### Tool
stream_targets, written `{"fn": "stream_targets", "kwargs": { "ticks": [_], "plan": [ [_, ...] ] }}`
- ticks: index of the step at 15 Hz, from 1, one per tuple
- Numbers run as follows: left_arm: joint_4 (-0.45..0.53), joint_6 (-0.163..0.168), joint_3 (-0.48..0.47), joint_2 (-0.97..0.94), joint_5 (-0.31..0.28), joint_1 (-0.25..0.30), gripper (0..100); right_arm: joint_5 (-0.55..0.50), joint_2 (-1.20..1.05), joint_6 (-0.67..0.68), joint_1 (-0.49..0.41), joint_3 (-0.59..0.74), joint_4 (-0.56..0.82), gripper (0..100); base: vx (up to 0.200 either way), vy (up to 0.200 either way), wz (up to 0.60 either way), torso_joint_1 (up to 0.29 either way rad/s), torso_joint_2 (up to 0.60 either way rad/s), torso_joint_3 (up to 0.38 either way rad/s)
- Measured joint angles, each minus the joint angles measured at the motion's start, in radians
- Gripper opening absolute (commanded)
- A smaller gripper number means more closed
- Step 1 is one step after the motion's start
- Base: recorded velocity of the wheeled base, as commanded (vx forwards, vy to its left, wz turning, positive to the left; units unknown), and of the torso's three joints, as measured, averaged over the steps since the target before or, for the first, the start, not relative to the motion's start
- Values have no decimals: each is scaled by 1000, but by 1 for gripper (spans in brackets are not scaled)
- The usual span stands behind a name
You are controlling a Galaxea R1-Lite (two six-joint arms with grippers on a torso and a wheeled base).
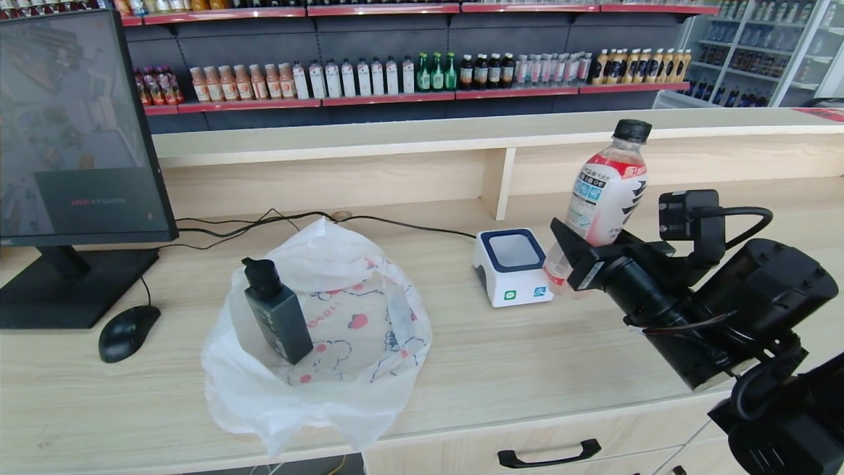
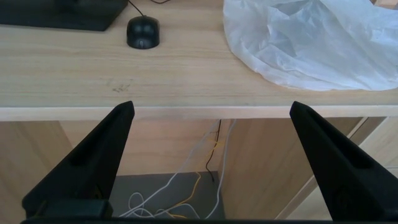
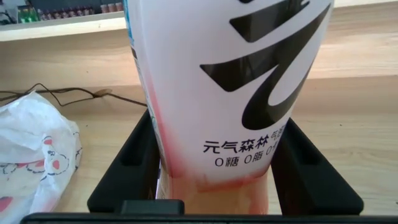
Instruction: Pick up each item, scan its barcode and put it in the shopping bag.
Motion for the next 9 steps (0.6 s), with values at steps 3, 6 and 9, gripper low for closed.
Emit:
{"fn": "stream_targets", "kwargs": {
  "ticks": [3, 6, 9],
  "plan": [
    [0, 0, 0, 0, 0, 0, 100, 0, -5, -1, 1, -1, 2, 0, -67, 0, 0, 2, 2, 1],
    [0, 0, 0, 0, 0, 0, 100, 1, -16, -1, 2, -1, -1, 0, 0, 0, 0, 0, 0, 0],
    [0, 0, 0, 0, 0, 0, 100, -1, -23, -1, 6, -1, -2, 0, 0, 0, 0, 0, 0, 0]
  ]
}}
